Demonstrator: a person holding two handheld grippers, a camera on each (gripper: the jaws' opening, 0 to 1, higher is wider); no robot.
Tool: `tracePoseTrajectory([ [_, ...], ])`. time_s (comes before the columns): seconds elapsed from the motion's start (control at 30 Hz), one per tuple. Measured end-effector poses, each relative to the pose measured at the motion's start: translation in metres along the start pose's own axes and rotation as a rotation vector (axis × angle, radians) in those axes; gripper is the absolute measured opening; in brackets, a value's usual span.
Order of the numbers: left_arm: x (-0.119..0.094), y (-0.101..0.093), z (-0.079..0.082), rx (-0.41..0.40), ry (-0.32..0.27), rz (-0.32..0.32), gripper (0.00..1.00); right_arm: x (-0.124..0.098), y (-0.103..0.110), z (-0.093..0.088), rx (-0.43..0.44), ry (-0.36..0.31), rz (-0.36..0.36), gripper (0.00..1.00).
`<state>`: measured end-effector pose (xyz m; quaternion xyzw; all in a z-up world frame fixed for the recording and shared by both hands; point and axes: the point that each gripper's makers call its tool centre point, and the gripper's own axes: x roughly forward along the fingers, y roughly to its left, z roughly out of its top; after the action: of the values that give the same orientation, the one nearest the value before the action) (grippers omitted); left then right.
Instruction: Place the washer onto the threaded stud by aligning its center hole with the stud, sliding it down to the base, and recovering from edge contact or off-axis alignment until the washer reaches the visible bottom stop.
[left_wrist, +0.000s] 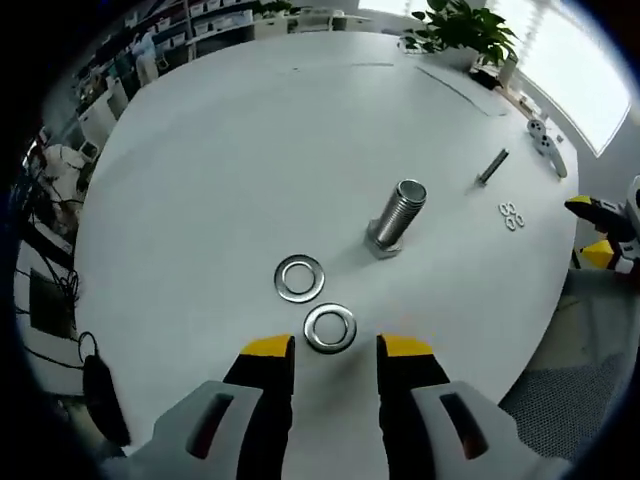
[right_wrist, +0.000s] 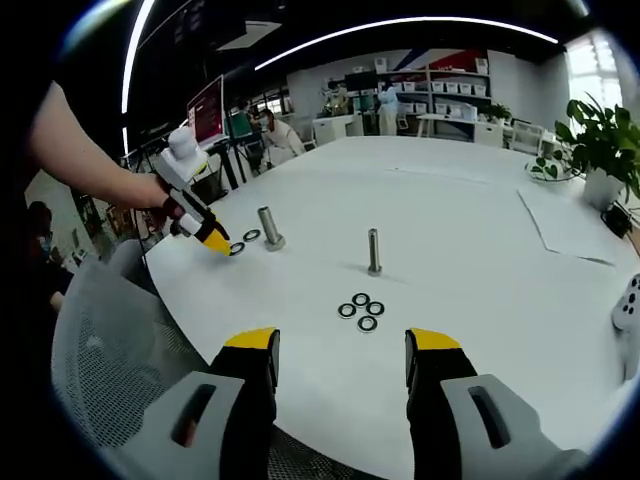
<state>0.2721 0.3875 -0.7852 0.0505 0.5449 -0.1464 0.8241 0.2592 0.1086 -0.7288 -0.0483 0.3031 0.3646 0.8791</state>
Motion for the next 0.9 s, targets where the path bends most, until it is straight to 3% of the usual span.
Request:
tracePoseTrajectory([
  [0.13,0.003,0.002,-0.001,-0.012,0.024,0.002,0.31,0.000,0.000,0.000,0.000,-0.001,-0.001,0.53],
  [0.37,0.009,0.001,-0.004,0.057,0.087,0.020,0.31,0.000,-0.001,0.000,-0.008,0.000,-0.004,0.53],
  [0.57,0.011,0.004,0.001,0.060,0.092,0.025,0.30,0.000,-0.002,0.000,-0.003,-0.001,-0.006,0.53],
  [0.7,0.011,0.003,0.000,0.139,0.122,0.038,0.27,0.000,-0.001,0.000,-0.005,-0.001,-0.005,0.53],
  [0.9,0.011,0.004,0.001,0.123,0.152,0.038,0.27,0.000,-0.001,0.000,-0.005,-0.002,-0.004,0.53],
])
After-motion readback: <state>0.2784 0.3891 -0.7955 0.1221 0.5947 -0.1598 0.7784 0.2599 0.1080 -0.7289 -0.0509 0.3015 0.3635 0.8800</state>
